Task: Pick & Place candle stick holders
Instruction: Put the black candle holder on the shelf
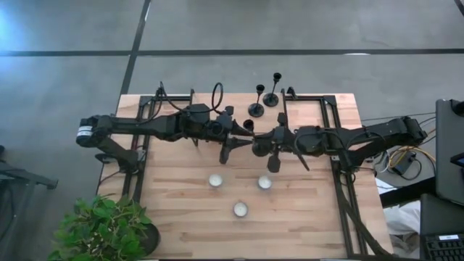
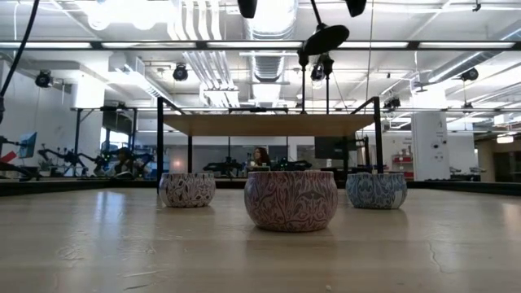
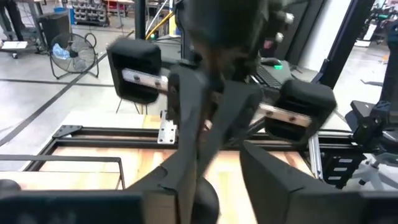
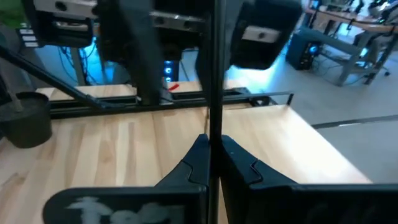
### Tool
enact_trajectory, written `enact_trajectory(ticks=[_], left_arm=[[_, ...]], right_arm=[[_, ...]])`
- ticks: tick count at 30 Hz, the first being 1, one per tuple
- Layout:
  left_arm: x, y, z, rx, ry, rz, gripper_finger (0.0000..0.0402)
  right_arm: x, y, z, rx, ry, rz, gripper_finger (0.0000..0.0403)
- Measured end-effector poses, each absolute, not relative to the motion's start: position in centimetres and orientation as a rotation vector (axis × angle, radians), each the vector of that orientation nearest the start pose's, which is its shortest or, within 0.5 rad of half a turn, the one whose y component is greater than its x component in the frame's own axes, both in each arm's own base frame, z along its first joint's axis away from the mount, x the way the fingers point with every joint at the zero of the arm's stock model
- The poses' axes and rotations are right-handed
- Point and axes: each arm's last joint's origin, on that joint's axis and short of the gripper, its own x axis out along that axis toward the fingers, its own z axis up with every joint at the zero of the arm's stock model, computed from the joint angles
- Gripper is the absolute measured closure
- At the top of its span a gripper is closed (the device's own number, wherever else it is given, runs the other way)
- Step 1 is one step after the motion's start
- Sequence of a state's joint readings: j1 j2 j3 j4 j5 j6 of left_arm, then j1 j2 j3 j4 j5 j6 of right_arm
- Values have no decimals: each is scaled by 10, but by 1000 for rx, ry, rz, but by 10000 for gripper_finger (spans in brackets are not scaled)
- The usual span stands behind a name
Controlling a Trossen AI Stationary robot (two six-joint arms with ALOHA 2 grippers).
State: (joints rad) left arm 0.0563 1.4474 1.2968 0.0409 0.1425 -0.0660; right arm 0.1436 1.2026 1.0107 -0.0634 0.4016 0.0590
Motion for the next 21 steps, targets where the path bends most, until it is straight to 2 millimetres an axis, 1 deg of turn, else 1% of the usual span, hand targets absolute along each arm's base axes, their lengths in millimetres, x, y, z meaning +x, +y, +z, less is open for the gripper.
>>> enact_trajectory(ticks=[5,8,11,14,17,21], left_arm=[[329,15,382,-75,104,-80,203],[320,15,386,-53,115,-79,177],[307,14,388,-38,146,-71,169],[293,13,390,-36,132,-69,169],[276,13,392,-40,112,-48,168],[254,14,385,-41,98,16,168]], right_arm=[[249,23,345,-31,264,-314,394],[236,21,350,-11,264,-334,394],[224,20,355,-3,249,-339,394],[216,18,355,3,234,-338,394],[209,17,350,10,236,-344,394],[202,16,343,22,238,-364,394]])
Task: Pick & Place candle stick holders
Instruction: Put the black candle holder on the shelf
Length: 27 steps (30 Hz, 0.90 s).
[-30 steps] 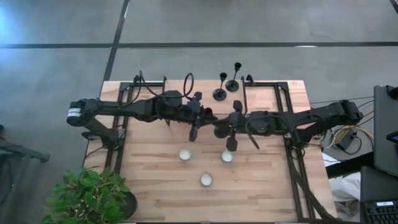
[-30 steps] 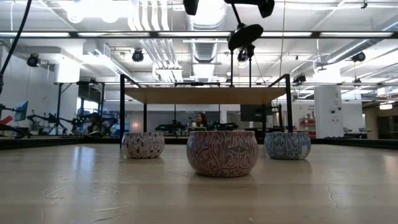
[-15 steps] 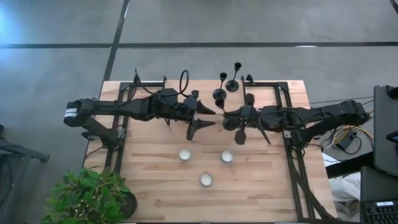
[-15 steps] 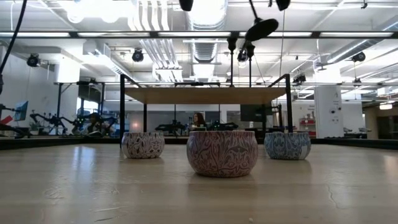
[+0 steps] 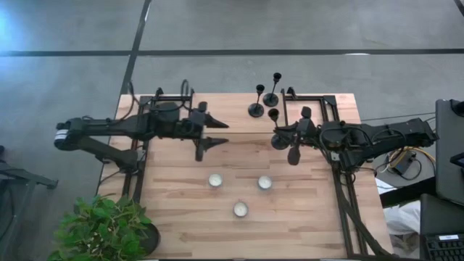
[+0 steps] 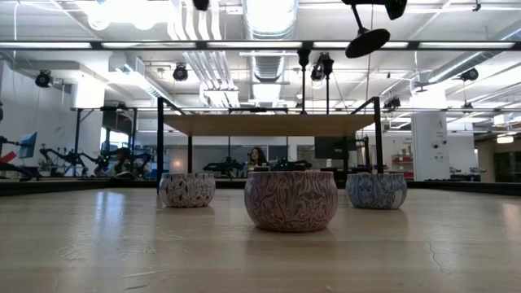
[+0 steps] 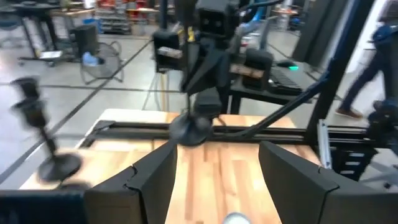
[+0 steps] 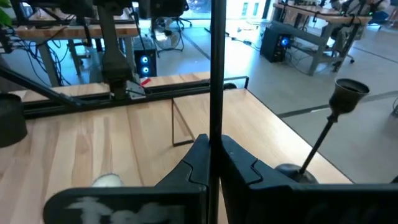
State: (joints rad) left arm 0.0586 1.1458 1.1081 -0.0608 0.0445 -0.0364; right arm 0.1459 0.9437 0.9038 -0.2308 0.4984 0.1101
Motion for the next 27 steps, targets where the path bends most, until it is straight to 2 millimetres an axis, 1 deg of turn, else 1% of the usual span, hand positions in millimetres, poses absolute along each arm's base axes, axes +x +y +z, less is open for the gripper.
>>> enact_trajectory(ticks=[4,9,11,16,22,25,27], left_arm=[[235,14,374,-57,69,64,168],[220,13,359,-100,-8,76,168],[216,13,352,-107,-13,77,168],[209,13,341,-108,-12,87,168],[209,13,339,-95,-10,87,168],[209,13,339,-84,-10,87,168],[209,13,339,-82,-9,88,168]], right_arm=[[198,15,338,26,238,-365,394],[193,14,337,31,228,-367,393],[192,14,337,24,230,-367,393],[190,13,339,14,223,-388,393],[190,13,338,15,223,-388,393],[191,13,334,15,221,-391,392],[192,13,332,5,188,-385,392]])
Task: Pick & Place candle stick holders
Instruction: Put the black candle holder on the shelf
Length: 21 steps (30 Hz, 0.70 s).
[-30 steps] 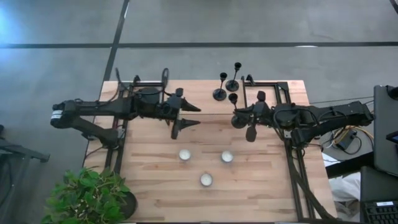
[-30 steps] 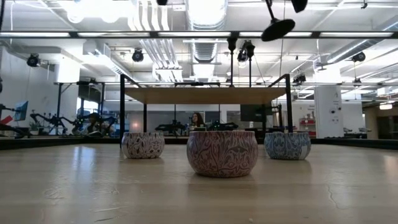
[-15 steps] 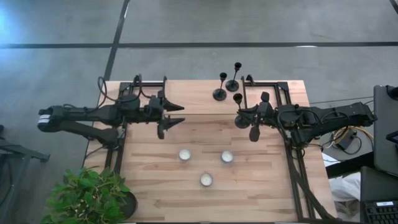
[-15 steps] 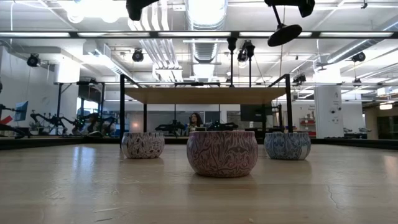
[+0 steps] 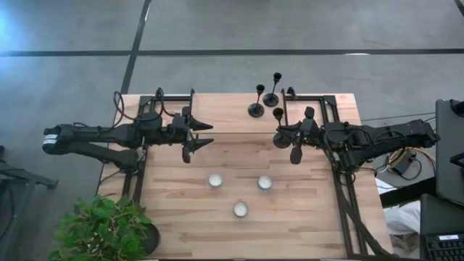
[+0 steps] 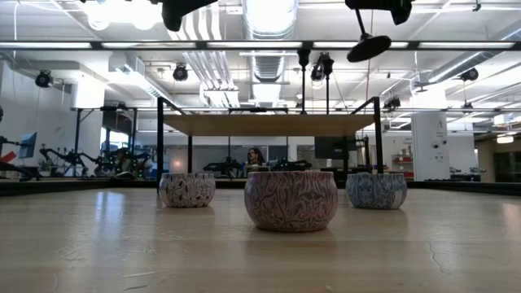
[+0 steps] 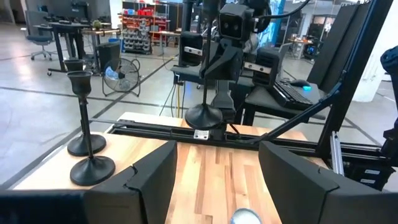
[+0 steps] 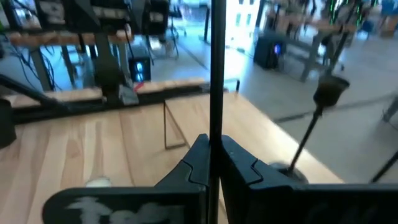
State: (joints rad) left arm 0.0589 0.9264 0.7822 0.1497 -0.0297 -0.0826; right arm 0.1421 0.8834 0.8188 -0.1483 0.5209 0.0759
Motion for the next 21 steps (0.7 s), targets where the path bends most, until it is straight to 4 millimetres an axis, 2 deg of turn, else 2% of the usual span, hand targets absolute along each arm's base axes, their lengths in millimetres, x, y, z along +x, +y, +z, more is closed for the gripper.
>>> enact_trajectory(ticks=[5,11,16,21], left_arm=[[209,14,339,-82,-9,103,168],[209,14,339,-82,-9,104,168],[209,14,339,-82,-9,104,168],[209,14,339,-82,-9,105,168]], right_arm=[[191,12,325,-21,41,-376,392],[185,6,303,-28,61,-406,392],[183,-3,302,-37,-31,-420,392],[184,-7,301,-40,-26,-428,392]])
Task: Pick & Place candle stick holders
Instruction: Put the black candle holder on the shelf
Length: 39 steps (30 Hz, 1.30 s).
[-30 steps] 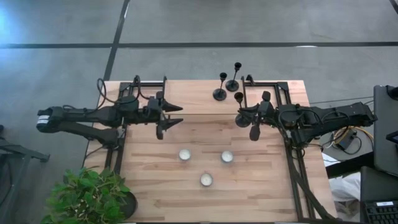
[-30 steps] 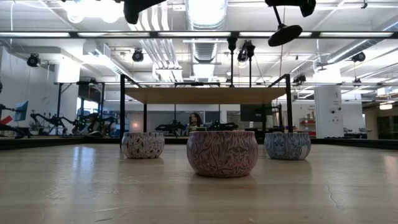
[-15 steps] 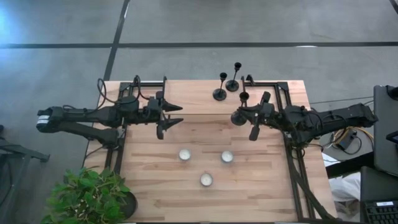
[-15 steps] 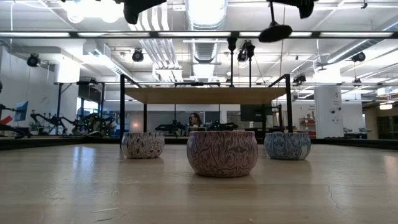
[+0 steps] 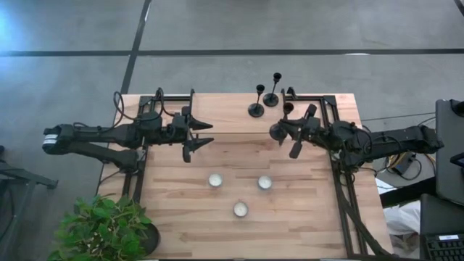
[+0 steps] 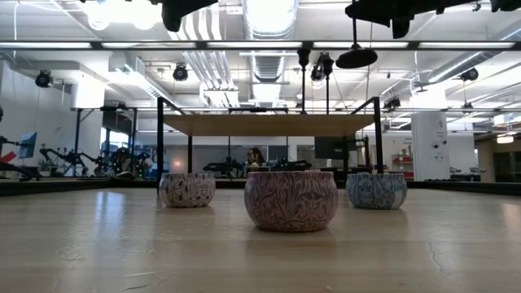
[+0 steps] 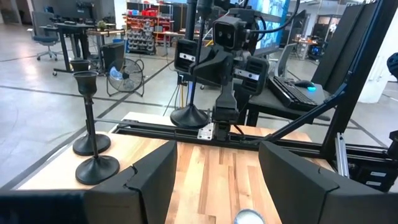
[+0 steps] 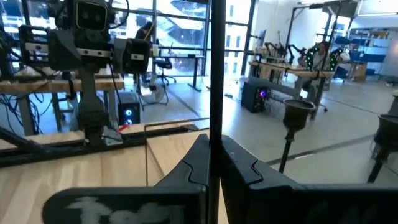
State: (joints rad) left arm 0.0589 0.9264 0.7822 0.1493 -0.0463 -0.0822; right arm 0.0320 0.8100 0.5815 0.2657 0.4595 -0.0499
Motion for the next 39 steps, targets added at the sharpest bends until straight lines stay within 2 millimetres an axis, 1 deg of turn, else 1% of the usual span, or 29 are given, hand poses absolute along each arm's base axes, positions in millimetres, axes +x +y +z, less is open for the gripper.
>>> enact_trajectory(ticks=[6,14,19,21,25,39], left_arm=[[209,14,339,-82,-10,121,168],[209,15,339,-62,-9,157,168],[209,15,339,-59,-9,158,168],[209,15,339,-59,-9,158,168],[209,15,339,-59,-9,159,168],[209,16,339,-58,-8,176,168]], right_arm=[[187,-11,303,-53,-19,-452,392],[199,-31,293,-12,12,-495,392],[205,-42,283,14,-81,-496,392],[205,-46,277,29,-88,-507,392],[206,-48,270,30,-62,-516,392],[204,-55,265,28,-49,-528,392]])
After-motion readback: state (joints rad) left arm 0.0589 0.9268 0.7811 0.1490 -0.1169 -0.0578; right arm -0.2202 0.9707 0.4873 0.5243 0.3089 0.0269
